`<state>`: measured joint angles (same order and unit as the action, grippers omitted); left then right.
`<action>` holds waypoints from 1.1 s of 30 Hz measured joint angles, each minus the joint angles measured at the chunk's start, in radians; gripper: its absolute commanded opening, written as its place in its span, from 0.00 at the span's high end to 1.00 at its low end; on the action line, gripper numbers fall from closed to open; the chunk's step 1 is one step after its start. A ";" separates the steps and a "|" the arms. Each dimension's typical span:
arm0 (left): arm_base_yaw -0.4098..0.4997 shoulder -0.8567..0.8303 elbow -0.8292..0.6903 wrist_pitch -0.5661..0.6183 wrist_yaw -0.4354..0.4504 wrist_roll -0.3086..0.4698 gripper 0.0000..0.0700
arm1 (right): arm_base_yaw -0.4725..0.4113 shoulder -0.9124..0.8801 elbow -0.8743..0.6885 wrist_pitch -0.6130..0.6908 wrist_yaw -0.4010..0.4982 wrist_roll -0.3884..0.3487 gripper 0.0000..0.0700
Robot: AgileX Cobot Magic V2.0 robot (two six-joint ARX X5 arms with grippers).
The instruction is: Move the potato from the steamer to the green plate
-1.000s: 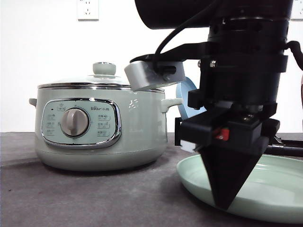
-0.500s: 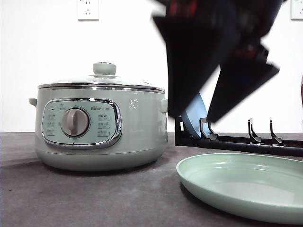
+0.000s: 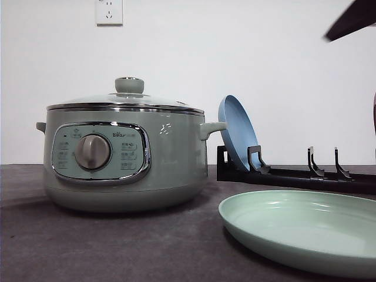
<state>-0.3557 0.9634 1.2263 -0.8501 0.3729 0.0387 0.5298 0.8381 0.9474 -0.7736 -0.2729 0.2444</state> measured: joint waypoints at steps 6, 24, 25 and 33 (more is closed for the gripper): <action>0.000 0.000 0.000 0.000 0.000 0.000 0.00 | -0.154 -0.108 0.000 -0.044 -0.114 -0.055 0.21; 0.000 0.009 0.004 -0.008 -0.004 0.000 0.00 | -0.186 -0.205 0.000 -0.100 -0.116 -0.085 0.09; 0.000 0.017 0.011 -0.008 -0.011 0.000 0.00 | -0.186 -0.205 0.000 -0.100 -0.116 -0.085 0.09; -0.001 0.178 0.174 -0.048 -0.060 -0.001 0.00 | -0.186 -0.205 0.000 -0.097 -0.117 -0.087 0.09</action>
<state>-0.3569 1.1416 1.4006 -0.8984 0.3129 0.0375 0.3439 0.6327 0.9474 -0.8702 -0.3895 0.1570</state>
